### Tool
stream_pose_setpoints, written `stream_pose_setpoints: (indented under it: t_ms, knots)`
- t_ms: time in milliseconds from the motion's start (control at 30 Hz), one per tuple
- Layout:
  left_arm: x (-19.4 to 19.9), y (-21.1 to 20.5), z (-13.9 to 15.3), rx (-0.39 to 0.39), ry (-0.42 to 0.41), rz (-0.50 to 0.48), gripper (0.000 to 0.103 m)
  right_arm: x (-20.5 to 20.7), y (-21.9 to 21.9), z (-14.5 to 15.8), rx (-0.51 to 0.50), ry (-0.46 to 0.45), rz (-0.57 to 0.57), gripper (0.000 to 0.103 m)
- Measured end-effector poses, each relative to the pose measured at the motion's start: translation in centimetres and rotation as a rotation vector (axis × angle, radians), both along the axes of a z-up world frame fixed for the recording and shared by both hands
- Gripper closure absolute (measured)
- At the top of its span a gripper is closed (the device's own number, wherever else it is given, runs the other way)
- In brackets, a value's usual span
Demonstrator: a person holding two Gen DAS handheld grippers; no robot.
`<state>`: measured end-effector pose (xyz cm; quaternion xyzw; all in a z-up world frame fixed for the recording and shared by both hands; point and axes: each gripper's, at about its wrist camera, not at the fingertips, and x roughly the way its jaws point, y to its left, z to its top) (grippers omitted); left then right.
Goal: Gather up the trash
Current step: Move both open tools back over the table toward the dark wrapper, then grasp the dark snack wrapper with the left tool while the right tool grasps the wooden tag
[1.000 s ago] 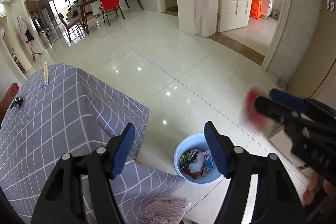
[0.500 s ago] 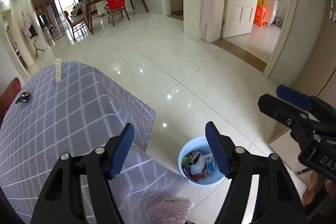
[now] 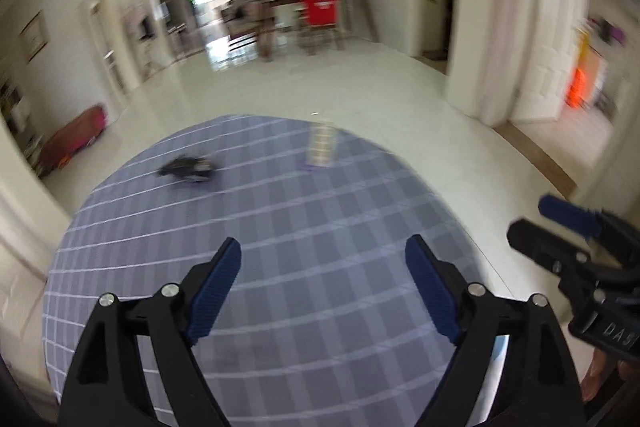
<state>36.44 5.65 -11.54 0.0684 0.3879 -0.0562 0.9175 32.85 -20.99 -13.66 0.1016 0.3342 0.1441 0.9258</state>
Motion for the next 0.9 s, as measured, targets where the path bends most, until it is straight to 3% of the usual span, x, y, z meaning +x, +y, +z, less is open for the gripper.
stream_pose_setpoints:
  t_ms: [267, 467, 667, 767, 800, 900]
  knots:
    - [7.8, 8.9, -0.9, -0.070, 0.063, 0.213, 0.020, 9.2, 6.7, -1.9, -0.009, 0.103, 0.061, 0.039]
    - [13.3, 12.7, -3.1, -0.191, 0.123, 0.314, 0.020, 14.4, 7.6, -3.6, -0.014, 0.159, 0.051, 0.039]
    - [17.0, 12.5, -5.0, -0.171, 0.148, 0.332, 0.020, 17.8, 8.2, -4.6, -0.017, 0.182, 0.037, 0.040]
    - [18.7, 11.9, -5.8, -0.118, 0.153, 0.326, 0.021, 18.9, 8.7, -4.8, -0.029, 0.186, 0.046, 0.042]
    - [18.9, 11.7, -6.0, -0.123, 0.157, 0.329, 0.029, 19.2, 8.9, -4.8, -0.047, 0.180, 0.045, 0.045]
    - [19.3, 11.9, -6.4, -0.131, 0.155, 0.329, 0.061, 19.6, 9.1, -4.9, -0.054, 0.183, 0.057, 0.070]
